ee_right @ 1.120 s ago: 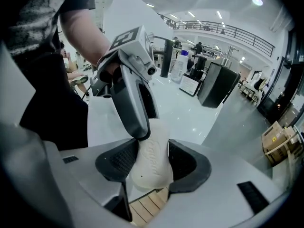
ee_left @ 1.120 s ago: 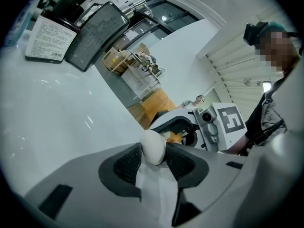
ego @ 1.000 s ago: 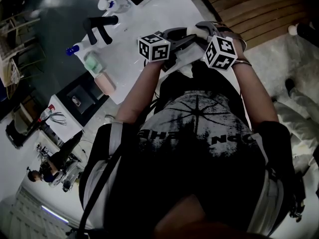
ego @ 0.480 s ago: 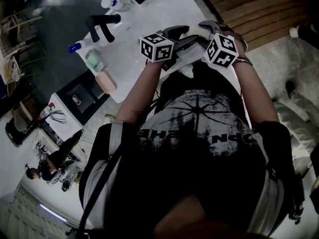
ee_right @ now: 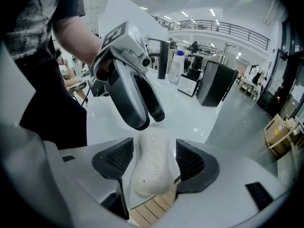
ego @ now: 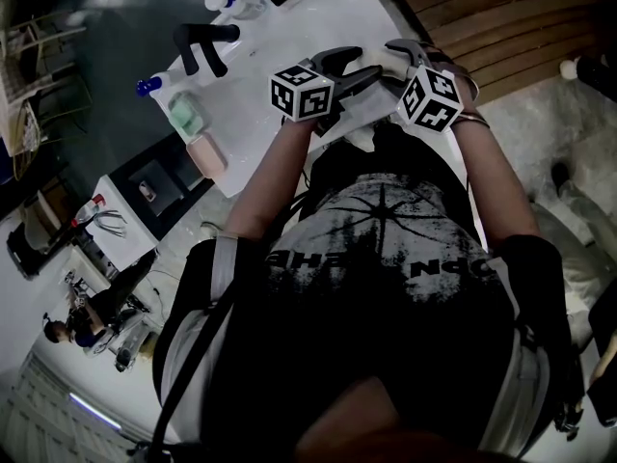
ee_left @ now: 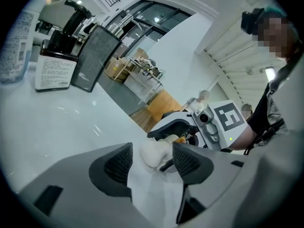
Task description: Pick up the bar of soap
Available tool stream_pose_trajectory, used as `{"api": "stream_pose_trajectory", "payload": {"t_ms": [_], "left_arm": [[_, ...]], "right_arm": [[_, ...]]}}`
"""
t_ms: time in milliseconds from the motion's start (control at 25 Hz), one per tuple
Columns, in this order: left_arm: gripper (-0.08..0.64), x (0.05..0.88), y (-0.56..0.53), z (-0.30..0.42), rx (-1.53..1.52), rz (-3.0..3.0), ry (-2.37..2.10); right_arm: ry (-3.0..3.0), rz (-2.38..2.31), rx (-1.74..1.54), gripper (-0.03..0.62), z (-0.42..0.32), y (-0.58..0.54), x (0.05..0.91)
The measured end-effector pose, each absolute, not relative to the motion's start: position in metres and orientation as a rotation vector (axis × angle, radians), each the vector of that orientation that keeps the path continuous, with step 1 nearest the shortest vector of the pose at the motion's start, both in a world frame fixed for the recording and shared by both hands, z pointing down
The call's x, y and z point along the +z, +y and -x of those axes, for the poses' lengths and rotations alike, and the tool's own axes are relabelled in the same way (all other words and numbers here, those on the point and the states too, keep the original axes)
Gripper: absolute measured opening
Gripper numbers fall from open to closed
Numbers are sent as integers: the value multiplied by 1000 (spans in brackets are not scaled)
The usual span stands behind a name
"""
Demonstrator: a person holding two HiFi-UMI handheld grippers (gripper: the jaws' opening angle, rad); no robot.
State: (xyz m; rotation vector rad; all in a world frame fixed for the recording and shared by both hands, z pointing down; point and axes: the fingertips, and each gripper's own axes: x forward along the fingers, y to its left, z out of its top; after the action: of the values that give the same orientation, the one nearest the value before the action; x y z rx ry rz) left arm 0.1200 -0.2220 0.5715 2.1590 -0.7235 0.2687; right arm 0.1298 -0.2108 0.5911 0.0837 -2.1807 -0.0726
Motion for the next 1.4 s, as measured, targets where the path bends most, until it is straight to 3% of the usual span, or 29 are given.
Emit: {"api": "stream_pose_trajectory", "payload": {"t_ms": [440,560,840,1000,1400], "left_arm": [[250,528,-215,-72,163,-2220,-891],[179,503,-211,-47,80,-2250,-973],[55,445,-180,0,-64,-2324,-1095],[20,415,-160,36,-146,-2337,-1223],[12,368,-105,120,-148,-2345,-1531]], "right_arm": [[-2247,-134,-184,270,-103,-212,546],[-2313,-152,-208,265,-83,-213,523],[-2483,-218,-190,125,-36,-198,471],[-2568,-227,-177,31,-8,-187,442],[-2723,-78,-185,15,68,-139,387]]}}
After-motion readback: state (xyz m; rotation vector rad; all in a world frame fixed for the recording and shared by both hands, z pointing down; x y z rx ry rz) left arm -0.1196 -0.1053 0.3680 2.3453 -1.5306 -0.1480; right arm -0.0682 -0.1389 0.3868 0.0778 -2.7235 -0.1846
